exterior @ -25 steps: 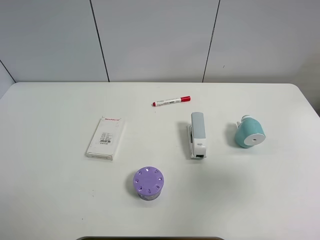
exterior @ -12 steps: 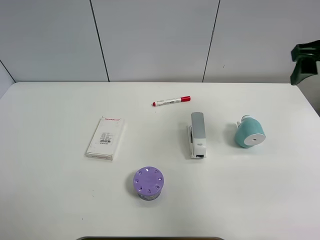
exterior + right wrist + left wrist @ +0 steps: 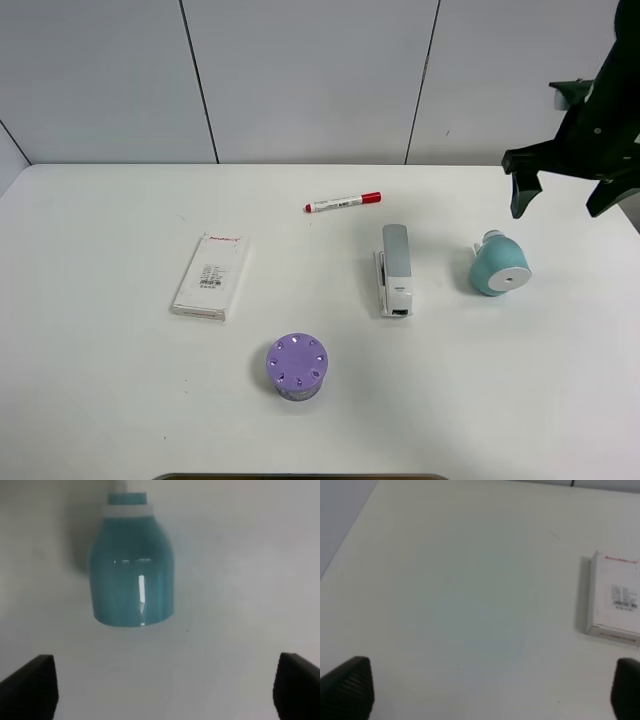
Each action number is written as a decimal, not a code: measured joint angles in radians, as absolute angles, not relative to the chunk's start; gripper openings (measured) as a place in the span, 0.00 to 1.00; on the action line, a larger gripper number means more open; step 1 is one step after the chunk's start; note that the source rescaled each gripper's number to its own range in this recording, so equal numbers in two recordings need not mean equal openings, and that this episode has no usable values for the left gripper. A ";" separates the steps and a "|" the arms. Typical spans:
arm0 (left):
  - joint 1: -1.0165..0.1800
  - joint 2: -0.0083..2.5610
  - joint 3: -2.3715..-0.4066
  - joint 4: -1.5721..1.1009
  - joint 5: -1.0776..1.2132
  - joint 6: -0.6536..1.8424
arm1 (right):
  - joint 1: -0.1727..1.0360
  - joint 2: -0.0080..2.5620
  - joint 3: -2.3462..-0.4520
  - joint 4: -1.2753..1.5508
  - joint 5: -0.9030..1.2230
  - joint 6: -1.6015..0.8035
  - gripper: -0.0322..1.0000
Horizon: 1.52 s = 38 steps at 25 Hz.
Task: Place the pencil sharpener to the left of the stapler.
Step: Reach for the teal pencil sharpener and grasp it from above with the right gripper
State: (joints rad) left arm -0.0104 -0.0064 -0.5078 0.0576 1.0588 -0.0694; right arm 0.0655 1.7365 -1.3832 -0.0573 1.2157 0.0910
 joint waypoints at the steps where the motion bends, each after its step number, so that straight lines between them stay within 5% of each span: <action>1: -0.010 -0.006 -0.508 0.058 1.059 -0.069 | 0.066 1.755 -1.383 -0.056 1.216 0.090 0.98; 38: -0.010 -0.006 -0.508 0.058 1.059 -0.069 | 0.066 1.993 -1.384 0.000 1.032 -0.014 1.00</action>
State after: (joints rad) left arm -0.0104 -0.0064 -0.5078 0.0576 1.0588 -0.0694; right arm 0.0655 1.9933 -1.3839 0.0000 1.0319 -0.0140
